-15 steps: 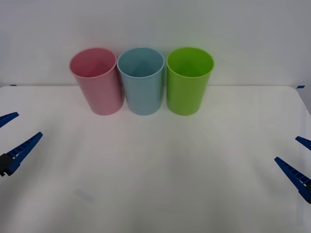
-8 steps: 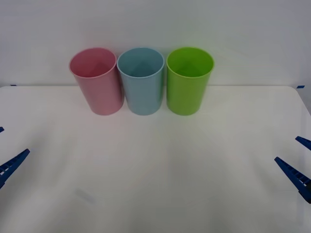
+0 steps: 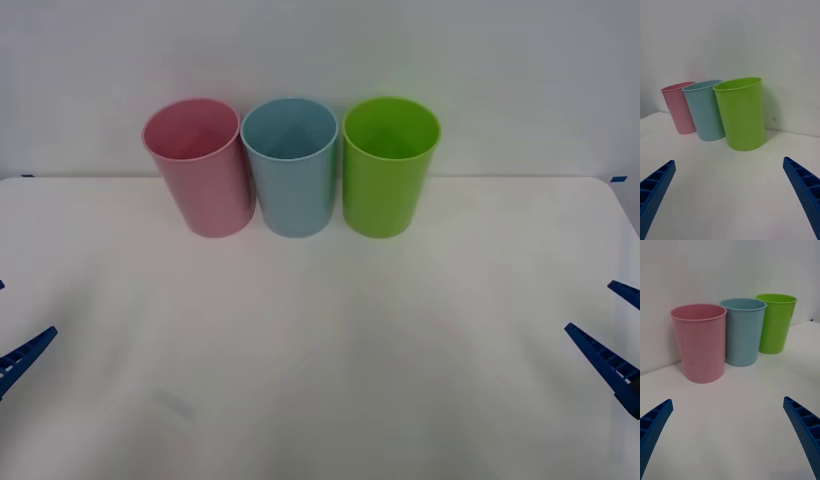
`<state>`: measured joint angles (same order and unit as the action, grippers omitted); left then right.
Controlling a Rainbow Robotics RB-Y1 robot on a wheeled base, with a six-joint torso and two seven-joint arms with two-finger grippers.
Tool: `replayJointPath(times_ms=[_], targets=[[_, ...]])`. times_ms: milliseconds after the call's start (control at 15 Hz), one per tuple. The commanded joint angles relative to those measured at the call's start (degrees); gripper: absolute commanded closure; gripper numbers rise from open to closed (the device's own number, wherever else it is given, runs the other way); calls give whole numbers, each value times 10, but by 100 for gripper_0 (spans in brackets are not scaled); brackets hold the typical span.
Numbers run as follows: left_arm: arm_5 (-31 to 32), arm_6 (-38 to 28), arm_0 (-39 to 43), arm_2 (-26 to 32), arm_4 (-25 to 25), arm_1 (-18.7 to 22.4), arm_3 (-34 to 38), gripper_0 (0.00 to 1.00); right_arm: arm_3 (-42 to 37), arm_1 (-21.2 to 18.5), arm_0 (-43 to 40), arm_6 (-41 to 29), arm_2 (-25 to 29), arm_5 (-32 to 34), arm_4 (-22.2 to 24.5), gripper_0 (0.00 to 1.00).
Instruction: Grasp the object on the table and drop it into the matching bin: aluminum can to the light blue bin, PET bottle to the pink bin.
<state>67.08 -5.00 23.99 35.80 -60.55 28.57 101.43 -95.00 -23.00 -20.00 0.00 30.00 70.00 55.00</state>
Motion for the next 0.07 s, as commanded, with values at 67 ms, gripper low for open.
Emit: replayJointPath(times_ms=[67], targets=[[0, 0, 0, 0, 0, 0, 0, 0, 0, 0, 0, 0, 0, 0, 0, 0]])
